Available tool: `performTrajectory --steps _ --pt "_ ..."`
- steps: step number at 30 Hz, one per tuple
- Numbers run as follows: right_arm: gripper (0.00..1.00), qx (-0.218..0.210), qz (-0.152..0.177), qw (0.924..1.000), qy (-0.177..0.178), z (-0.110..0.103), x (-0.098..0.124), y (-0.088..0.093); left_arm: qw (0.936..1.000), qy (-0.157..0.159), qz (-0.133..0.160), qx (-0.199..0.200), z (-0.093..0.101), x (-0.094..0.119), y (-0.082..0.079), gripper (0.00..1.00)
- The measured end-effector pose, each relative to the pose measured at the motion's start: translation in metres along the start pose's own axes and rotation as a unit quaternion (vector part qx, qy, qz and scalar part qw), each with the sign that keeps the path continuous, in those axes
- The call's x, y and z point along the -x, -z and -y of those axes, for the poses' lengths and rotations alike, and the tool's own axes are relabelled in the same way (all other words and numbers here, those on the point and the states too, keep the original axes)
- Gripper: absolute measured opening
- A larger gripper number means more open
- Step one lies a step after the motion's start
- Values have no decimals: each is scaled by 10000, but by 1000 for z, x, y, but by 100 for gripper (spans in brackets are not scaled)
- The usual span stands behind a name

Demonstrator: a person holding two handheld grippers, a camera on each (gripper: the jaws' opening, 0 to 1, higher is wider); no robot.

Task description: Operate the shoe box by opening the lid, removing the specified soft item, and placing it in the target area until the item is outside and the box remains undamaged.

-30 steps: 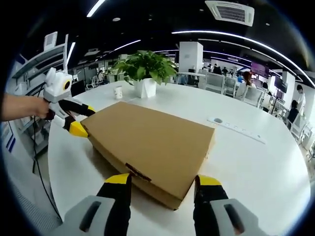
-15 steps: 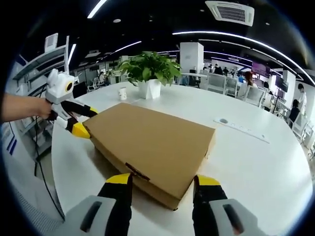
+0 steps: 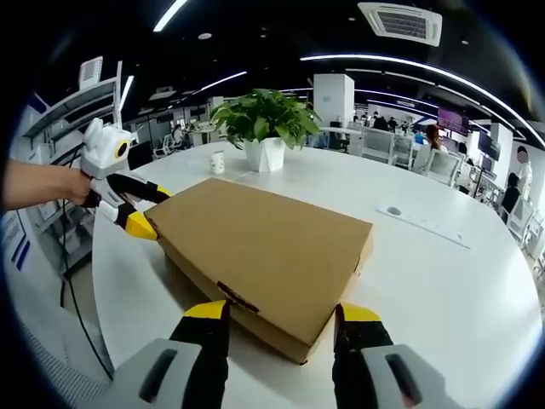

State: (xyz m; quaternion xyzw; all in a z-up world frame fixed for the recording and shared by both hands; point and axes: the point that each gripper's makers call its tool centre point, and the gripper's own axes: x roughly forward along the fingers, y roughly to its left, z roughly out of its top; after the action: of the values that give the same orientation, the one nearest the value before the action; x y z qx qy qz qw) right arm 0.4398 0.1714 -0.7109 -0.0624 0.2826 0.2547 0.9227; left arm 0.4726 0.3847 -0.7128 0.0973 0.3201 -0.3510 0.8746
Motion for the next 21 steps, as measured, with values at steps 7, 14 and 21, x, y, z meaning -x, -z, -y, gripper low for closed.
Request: performTrajectory --steps 7,14,21 --pt "44 16 -14 10000 -26 -5 -2 -1 10000 -25 9 25 -2 4 3 63" --pt "45 46 9 10000 -64 -11 -3 -1 10000 -50 -6 38 -3 10 7 63" --pt "45 40 37 9999 -100 -11 -3 -1 10000 -69 37 26 -4 10 7 64"
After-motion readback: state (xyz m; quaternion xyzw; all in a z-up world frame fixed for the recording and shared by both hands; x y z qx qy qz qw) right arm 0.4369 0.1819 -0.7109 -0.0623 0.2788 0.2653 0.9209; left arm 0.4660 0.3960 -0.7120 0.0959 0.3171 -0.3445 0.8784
